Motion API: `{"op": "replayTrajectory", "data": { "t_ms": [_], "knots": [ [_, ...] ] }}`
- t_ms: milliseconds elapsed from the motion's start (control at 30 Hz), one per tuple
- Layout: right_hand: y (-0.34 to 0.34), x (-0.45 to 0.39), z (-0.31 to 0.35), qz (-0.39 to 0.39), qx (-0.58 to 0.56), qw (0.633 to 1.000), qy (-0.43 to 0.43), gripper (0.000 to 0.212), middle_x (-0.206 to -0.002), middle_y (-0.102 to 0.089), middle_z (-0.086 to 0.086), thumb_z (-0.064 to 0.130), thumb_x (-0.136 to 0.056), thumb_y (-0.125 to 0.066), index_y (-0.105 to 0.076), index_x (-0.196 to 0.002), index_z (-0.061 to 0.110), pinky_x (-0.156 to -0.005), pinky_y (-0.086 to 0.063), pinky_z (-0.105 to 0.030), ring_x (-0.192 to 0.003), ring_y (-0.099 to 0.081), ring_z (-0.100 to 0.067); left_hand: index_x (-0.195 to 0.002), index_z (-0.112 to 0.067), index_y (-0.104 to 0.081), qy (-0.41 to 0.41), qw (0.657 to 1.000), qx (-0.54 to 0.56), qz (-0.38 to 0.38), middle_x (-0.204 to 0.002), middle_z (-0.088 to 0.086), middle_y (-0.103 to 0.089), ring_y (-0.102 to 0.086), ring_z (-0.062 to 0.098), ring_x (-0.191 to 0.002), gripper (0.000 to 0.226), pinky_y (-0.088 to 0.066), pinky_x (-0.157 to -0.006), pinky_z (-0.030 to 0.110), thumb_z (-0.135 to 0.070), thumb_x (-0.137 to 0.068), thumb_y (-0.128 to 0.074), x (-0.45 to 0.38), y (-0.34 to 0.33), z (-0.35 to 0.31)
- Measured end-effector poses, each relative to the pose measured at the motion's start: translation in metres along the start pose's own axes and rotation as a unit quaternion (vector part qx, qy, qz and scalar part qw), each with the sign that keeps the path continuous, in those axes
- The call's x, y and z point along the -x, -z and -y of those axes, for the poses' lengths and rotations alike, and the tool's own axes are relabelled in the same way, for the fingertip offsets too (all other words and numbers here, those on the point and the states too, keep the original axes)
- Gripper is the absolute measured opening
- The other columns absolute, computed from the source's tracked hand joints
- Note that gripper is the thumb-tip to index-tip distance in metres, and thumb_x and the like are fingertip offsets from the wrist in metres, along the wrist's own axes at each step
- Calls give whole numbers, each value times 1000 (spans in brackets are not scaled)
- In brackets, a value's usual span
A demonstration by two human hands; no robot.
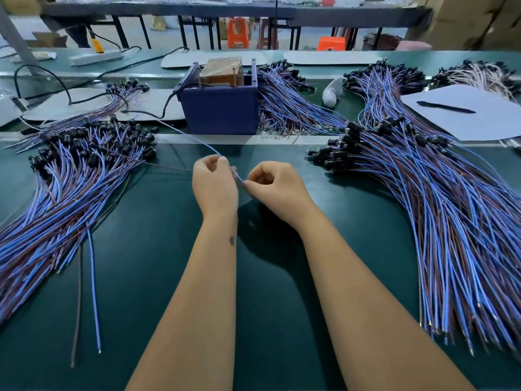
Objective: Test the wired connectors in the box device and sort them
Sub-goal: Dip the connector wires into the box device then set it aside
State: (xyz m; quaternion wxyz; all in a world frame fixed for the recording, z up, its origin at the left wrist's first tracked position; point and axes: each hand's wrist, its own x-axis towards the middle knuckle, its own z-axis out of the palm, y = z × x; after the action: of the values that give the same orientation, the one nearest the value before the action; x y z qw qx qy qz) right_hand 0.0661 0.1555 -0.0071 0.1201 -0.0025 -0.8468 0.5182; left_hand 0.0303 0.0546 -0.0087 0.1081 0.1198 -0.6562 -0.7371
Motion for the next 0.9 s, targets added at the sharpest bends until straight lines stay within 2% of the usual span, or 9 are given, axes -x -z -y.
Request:
{"op": "replayTrajectory", "data": {
  "t_ms": [100,200,300,400,500,567,667,767,900],
  "knots": [
    [-1,3,3,63,-23,998,-17,18,-57,-63,4,11,-82,-68,-65,-66,17,-54,-44,-20,-51,-52,-5,-103,-10,-54,25,994,108,-15,-85,2,-62,-61,11,-69,11,-54,-68,22,-3,-97,-48,-2,3,-3],
    [1,1,6,14,-88,996,-30,18,-65,-63,-1,16,-90,-63,-67,-75,7,-65,-47,-28,-61,-54,-11,-93,-15,-50,101,970,218,24,-73,3,-55,-46,9,-51,26,-39,-46,18,6,-98,-35,-3,3,-9],
    [6,-5,5,-42,-183,979,-74,23,-78,-65,-5,22,-100,-49,-65,-93,7,-63,-44,-24,-66,-54,-14,-87,-14,-44,171,944,258,117,-56,0,-48,-36,9,-38,30,-26,-37,16,10,-89,-28,4,-1,-16],
    [7,-8,3,-56,-267,957,-96,27,-70,-63,-4,21,-102,-44,-64,-103,3,-55,-47,-22,-58,-55,-14,-83,-12,-44,169,944,171,228,-48,-2,-47,-40,11,-38,24,-32,-40,17,7,-84,-30,18,-9,-18],
    [6,-8,2,-93,-282,949,-103,16,-66,-60,-1,14,-99,-52,-65,-92,7,-49,-48,-20,-52,-55,-9,-77,-11,-51,108,953,34,281,-53,0,-56,-55,16,-50,22,-49,-59,29,5,-82,-37,25,-13,-13],
    [6,-9,-1,-111,-278,948,-107,11,-75,-65,-5,12,-97,-57,-66,-91,10,-59,-53,-28,-63,-60,-15,-76,-13,-55,77,957,5,281,-59,1,-62,-60,16,-58,22,-55,-67,32,3,-83,-41,25,-12,-10],
    [8,-10,-5,-141,-274,947,-93,6,-74,-67,-4,8,-94,-61,-66,-95,6,-69,-55,-29,-66,-62,-14,-76,-14,-61,30,974,-5,226,-65,1,-68,-66,14,-63,22,-56,-62,29,0,-82,-44,21,-10,-6],
    [11,-10,-4,-138,-284,945,-81,11,-64,-66,2,4,-93,-57,-66,-90,9,-68,-54,-24,-63,-62,-10,-78,-17,-65,16,990,-15,137,-76,-2,-67,-64,13,-77,21,-57,-62,27,-7,-88,-49,10,-8,-1],
    [11,-9,1,-59,-363,926,-81,20,-60,-64,-2,-1,-91,-49,-64,-81,9,-60,-52,-24,-58,-61,-14,-82,-15,-71,41,985,-20,166,-81,3,-70,-68,16,-79,26,-57,-65,26,-16,-97,-50,5,-8,-3]
  ]
}}
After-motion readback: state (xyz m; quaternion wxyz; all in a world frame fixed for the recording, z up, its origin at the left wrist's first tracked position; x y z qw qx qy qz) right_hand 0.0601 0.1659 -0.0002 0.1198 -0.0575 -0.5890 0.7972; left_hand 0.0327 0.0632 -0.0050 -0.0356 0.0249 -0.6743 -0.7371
